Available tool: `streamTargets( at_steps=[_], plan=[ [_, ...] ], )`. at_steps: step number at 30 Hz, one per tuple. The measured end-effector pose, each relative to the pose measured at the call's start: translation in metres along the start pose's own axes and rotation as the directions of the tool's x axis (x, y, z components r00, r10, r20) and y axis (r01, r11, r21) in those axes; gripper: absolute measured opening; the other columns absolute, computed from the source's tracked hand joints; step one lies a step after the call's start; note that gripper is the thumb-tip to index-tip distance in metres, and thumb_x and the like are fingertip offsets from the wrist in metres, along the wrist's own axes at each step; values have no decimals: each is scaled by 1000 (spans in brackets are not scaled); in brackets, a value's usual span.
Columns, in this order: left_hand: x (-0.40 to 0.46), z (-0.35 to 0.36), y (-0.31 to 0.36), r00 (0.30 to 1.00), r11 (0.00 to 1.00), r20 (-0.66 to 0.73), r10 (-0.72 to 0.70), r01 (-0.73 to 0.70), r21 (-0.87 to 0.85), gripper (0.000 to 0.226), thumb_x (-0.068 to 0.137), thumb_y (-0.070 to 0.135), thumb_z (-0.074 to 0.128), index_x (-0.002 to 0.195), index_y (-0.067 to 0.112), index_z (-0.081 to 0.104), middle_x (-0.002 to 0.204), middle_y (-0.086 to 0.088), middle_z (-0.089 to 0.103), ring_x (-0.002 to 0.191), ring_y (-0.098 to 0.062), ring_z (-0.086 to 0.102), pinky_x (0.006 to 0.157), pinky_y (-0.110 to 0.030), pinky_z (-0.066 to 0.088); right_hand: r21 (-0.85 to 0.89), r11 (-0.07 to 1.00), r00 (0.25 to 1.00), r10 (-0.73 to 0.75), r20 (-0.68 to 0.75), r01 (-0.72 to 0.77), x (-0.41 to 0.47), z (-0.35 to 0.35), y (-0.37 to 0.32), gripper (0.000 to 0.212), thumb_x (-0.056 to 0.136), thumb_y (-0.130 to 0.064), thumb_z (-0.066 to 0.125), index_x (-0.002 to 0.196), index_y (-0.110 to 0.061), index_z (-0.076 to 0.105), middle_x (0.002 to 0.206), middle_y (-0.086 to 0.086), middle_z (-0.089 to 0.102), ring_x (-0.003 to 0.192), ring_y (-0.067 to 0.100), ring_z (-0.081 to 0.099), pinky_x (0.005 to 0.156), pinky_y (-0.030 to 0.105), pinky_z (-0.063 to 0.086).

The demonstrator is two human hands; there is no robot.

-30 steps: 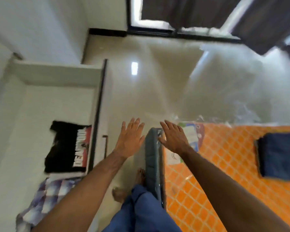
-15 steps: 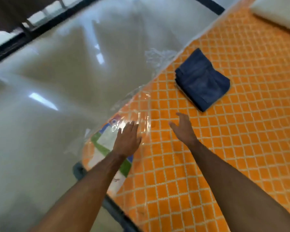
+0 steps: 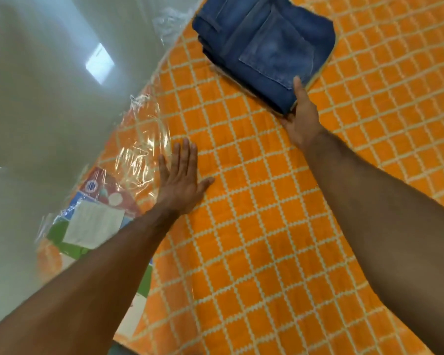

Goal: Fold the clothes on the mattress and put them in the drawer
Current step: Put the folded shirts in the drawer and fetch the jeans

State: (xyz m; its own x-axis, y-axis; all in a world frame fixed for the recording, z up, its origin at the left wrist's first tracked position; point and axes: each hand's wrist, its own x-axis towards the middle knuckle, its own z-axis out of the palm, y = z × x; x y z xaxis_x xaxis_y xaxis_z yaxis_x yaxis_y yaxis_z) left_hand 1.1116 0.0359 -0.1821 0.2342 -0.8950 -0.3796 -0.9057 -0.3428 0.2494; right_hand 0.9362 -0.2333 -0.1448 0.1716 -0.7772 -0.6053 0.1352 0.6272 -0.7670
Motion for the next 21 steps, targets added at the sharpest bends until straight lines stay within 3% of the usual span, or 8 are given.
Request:
streamTargets(
  at_steps=[3, 9, 14, 16, 19, 21],
  plan=[
    [-1, -1, 1, 1000, 1000, -11, -5, 5, 15, 87, 99, 70, 14, 156, 15, -23, 161, -3, -35, 150, -23, -30, 119, -60, -14, 7, 1000, 998, -12, -63, 12, 20, 3, -5, 59, 80, -39, 85, 127, -9, 63, 119, 11, 73, 107, 32, 72, 84, 49, 62],
    [3, -4, 1, 998, 999, 64, -28, 31, -39, 87, 99, 70, 16, 152, 20, -31, 156, 2, -44, 145, -19, -39, 117, -59, -20, 39, 999, 997, 17, -77, -14, 20, -1, -2, 48, 80, -19, 87, 122, -6, 65, 116, 13, 74, 105, 34, 72, 79, 54, 62],
    [8, -13, -2, 981, 995, 190, -33, 51, -89, 90, 96, 75, 16, 148, 26, -38, 149, 9, -53, 138, -13, -48, 113, -54, -29, 171, 985, 990, 19, -141, 5, -34, 23, 45, 44, 82, -13, 84, 122, -7, 67, 119, 13, 73, 106, 35, 72, 71, 48, 62],
    [11, -19, -5, 969, 987, 245, -19, 58, -150, 87, 91, 81, 7, 146, 31, -39, 147, 12, -53, 136, -10, -49, 112, -52, -31, 253, 967, 983, 66, -169, -22, -67, 36, 69, 44, 83, -12, 83, 124, -7, 67, 121, 13, 73, 106, 35, 72, 69, 44, 62],
    [10, -30, -7, 976, 952, 217, 1, 65, -298, 89, 79, 81, -6, 155, 37, -22, 157, 11, -40, 143, -8, -40, 114, -49, -30, 331, 938, 958, 185, -218, -106, -119, 48, 103, 40, 83, -10, 82, 121, -7, 69, 119, 13, 74, 104, 35, 72, 64, 37, 61],
    [6, -39, -5, 992, 857, 106, -69, 113, -503, 87, 83, 80, -1, 159, 39, 12, 169, 6, -7, 153, -10, -13, 120, -48, -20, 357, 921, 943, 249, -221, -160, -153, 52, 124, 32, 84, -10, 81, 115, -9, 70, 119, 16, 73, 104, 38, 72, 64, 38, 62]
  ],
)
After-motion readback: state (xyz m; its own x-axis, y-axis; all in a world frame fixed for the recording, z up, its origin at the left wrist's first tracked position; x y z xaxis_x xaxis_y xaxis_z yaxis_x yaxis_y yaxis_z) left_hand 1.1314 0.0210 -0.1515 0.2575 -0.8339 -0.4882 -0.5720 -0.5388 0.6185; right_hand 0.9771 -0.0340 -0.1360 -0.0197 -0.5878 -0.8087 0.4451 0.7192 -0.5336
